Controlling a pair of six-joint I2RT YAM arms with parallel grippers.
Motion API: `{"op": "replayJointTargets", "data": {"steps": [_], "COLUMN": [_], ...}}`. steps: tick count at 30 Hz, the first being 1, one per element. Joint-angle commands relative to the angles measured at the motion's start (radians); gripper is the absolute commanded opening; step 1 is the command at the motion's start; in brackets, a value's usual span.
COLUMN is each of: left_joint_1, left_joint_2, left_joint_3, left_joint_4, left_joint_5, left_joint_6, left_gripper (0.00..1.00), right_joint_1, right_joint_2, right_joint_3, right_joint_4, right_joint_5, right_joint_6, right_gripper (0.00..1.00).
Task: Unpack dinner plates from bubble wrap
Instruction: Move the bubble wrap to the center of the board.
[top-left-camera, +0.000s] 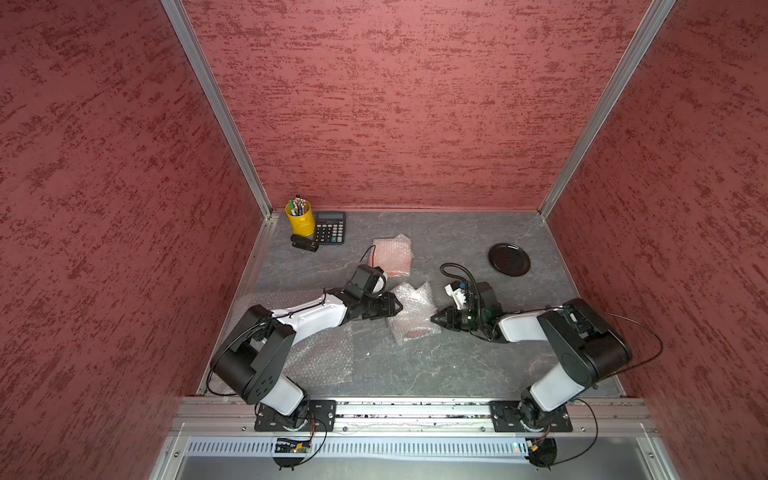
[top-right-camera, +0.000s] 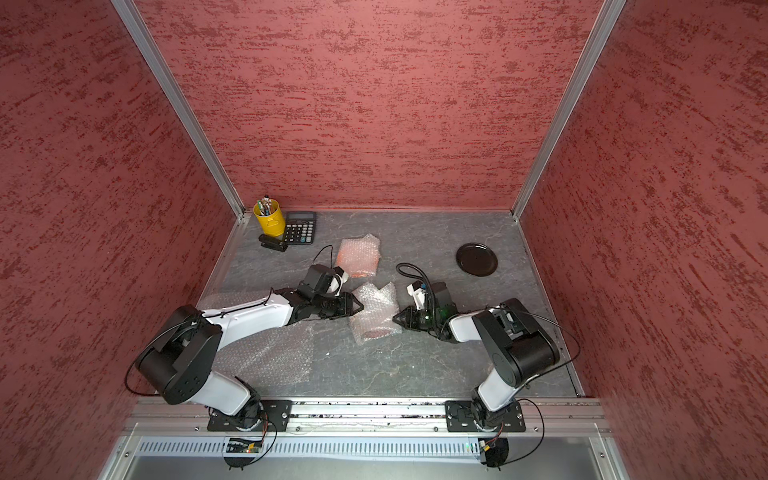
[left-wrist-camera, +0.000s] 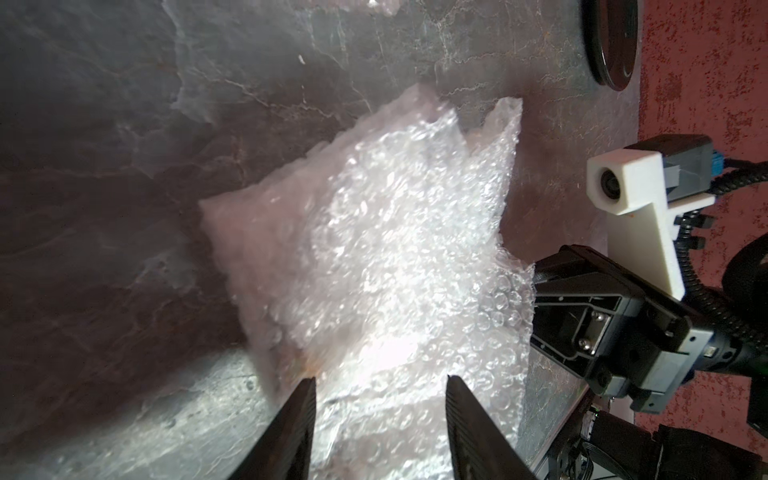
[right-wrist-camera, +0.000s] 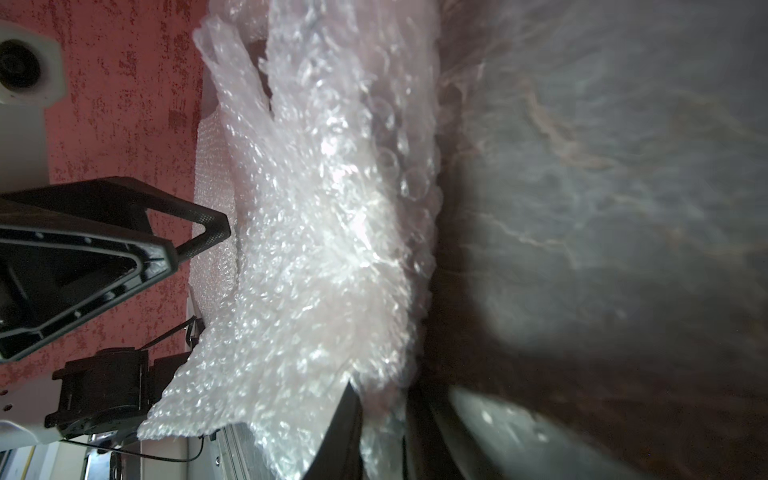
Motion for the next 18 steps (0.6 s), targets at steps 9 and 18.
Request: {"op": "replayJointTargets", "data": {"steps": [9, 18], "left_joint_1": [-0.080, -0.247], "left_joint_2": [-0.057, -0.053], "left_joint_3": [0.064, 0.182], "left_joint_4": [-0.164, -0.212], "left_joint_5": [-0.163, -0.341], "left_joint_6": [0.106, 0.263], "left_gripper": [0.52, 0.54], "right_joint_1": [0.041, 0.038], "right_joint_2": [-0.030, -0.117], "right_joint_3": [0.029, -0.002], "right_joint_4": [-0.013, -0.031], "right_joint_5": [0.113, 0.185], "right_joint_6": [0.001, 0.001], "right_gripper": [0.35, 0.43]}}
